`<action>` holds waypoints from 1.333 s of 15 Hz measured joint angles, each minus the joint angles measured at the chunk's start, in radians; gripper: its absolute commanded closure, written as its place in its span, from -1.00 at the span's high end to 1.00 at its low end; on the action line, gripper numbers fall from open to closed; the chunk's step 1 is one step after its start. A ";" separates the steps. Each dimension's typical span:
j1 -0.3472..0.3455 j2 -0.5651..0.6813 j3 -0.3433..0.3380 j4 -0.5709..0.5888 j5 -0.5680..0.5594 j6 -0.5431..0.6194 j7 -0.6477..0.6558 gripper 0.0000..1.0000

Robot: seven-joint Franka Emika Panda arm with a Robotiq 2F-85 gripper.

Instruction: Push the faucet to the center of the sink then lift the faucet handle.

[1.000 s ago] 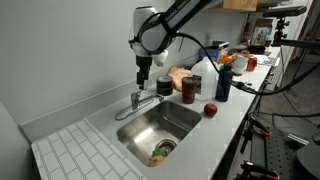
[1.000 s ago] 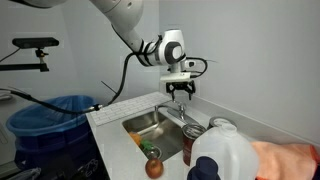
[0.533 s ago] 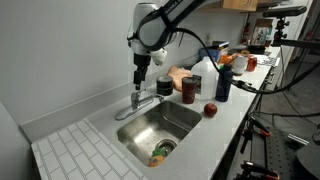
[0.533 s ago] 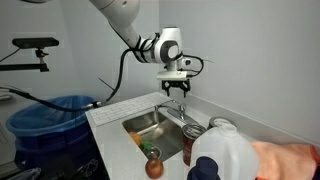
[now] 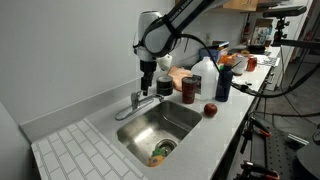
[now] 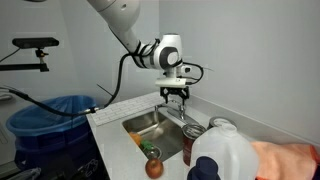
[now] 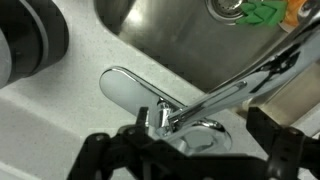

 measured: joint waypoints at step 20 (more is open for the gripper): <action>0.027 0.030 -0.094 0.000 -0.184 0.297 0.076 1.00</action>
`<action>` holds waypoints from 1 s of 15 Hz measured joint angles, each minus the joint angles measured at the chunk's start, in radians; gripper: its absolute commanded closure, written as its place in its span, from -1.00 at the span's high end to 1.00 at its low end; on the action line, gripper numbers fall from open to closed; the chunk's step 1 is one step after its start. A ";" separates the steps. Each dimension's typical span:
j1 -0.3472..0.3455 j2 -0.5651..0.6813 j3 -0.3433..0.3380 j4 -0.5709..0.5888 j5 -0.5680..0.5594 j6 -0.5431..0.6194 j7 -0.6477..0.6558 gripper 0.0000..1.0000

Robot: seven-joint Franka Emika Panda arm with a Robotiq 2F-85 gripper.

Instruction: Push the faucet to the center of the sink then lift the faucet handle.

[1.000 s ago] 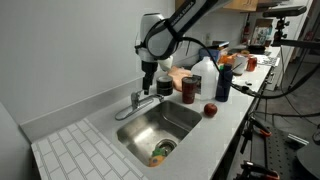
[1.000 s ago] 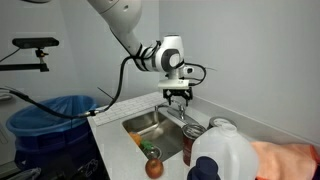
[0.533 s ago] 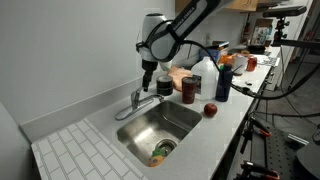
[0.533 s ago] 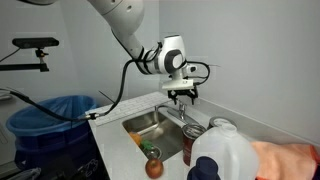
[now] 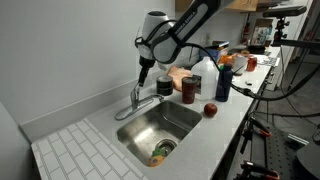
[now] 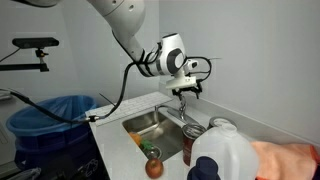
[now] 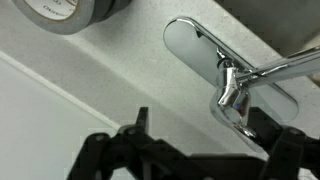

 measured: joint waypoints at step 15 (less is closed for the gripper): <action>0.118 0.025 -0.127 0.006 -0.138 0.073 0.147 1.00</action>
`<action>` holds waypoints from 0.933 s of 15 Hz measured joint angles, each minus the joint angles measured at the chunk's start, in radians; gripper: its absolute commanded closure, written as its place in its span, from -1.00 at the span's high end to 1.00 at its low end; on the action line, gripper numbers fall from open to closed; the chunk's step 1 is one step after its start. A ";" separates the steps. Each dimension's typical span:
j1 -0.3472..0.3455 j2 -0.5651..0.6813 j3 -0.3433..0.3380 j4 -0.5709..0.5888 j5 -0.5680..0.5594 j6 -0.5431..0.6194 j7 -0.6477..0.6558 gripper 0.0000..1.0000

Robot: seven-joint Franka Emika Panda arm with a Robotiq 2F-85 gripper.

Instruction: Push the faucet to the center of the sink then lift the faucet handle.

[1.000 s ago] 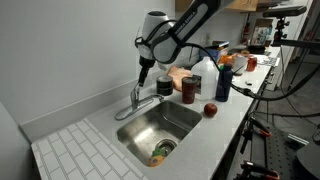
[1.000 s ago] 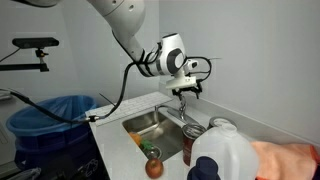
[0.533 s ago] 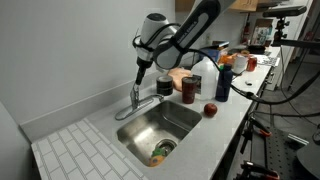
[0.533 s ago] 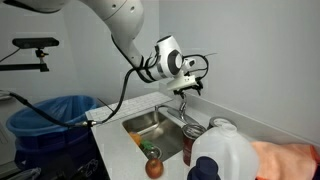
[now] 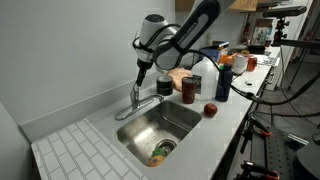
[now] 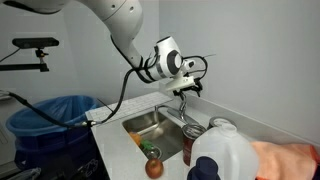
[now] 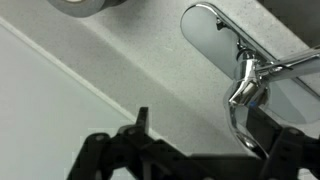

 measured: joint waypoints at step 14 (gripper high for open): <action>-0.142 -0.332 0.175 -0.172 0.371 -0.421 -0.162 1.00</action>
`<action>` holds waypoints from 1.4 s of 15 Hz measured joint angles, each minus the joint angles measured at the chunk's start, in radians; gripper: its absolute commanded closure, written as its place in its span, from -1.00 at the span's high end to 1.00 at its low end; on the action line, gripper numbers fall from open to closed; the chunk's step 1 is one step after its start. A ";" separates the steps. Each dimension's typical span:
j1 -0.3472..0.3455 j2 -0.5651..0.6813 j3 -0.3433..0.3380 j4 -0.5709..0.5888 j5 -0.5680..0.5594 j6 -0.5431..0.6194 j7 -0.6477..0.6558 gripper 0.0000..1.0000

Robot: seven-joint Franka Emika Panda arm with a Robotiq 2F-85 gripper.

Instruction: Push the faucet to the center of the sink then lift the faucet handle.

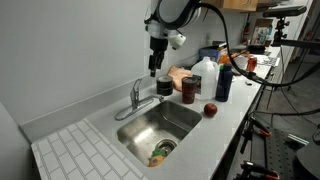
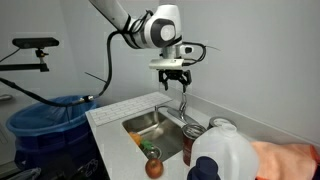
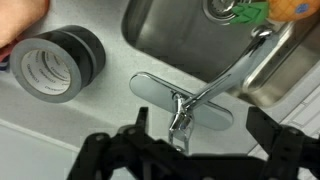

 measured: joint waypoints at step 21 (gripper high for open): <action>0.017 -0.437 0.000 -0.392 0.184 0.014 -0.100 1.00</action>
